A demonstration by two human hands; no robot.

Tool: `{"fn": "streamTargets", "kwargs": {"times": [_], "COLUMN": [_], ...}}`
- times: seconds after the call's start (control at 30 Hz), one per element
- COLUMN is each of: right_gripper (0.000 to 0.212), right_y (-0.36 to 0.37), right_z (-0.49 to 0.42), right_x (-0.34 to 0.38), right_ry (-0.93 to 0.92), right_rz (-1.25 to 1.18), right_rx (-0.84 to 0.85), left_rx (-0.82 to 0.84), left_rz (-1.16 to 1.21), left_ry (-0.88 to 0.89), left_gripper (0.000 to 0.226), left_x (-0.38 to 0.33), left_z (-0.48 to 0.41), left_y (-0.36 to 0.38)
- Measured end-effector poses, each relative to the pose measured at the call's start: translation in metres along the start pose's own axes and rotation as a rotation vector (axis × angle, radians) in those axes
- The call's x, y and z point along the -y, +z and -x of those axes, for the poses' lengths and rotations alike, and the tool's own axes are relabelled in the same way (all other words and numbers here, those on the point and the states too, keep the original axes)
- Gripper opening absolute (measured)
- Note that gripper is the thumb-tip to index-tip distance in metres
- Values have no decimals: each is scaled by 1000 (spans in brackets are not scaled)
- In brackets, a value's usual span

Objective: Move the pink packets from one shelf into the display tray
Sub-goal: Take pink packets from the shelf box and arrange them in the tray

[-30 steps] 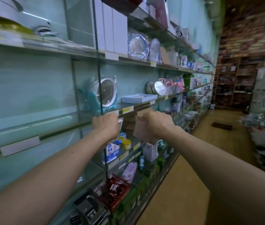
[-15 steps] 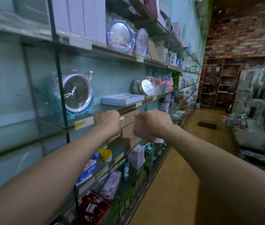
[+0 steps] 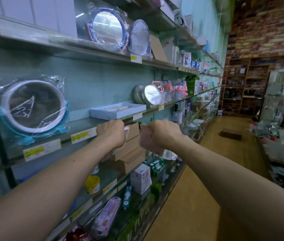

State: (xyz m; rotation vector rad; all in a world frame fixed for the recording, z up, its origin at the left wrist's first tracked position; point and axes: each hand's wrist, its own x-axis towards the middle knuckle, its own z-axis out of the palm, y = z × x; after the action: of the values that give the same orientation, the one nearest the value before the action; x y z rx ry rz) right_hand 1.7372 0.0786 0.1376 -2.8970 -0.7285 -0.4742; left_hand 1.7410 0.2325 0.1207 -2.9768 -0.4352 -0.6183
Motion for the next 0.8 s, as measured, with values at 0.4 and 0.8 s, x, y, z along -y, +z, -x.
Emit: {"fn": "streamTargets", "kwargs": {"times": [0.4, 0.8], "right_gripper": [28, 32], "right_y": [6, 23], "right_z": [-75, -164], "right_x": [-115, -154], "right_ry": [-143, -251], "right_rz": [-41, -107], "right_rx": [-12, -140], "left_rx": [-21, -69], "left_rz": [-13, -46], "left_ry": [-127, -202], "left_gripper": [29, 27], "left_x": [-85, -110], "left_z": [-74, -151], "left_y": [16, 27]}}
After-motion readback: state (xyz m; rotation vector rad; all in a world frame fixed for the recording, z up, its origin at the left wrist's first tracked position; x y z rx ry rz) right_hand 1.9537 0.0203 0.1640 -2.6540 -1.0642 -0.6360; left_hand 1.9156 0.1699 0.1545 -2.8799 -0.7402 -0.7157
